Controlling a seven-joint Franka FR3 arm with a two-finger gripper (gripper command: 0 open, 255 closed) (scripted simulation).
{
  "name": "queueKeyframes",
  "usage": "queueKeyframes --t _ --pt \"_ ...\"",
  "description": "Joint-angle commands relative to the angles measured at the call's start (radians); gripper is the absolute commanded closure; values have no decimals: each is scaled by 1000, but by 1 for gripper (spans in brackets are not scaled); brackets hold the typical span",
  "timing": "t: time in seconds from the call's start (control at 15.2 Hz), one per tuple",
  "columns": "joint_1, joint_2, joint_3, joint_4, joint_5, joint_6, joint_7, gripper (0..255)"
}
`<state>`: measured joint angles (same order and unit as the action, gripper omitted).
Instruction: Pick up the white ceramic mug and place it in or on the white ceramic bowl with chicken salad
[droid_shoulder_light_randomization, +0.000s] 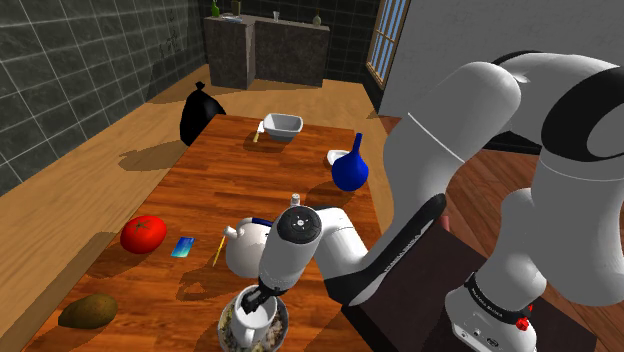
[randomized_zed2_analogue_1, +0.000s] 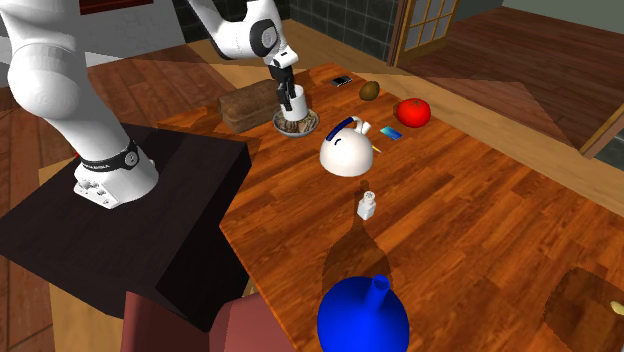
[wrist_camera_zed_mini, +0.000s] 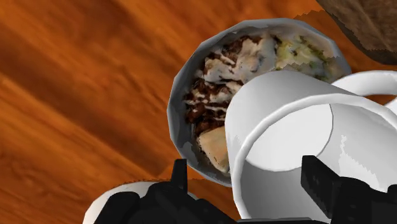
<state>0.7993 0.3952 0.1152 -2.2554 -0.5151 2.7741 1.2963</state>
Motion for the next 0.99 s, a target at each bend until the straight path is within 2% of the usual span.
queueKeyframes --t 0.0,0.13,0.4,0.92 --pt "0 0 0 0 0 0 0 0" --pt "0 0 0 0 0 0 0 0" --pt "-31 -131 59 -43 84 -87 -63 0" --pt "-30 -131 59 -43 85 -86 -64 0"
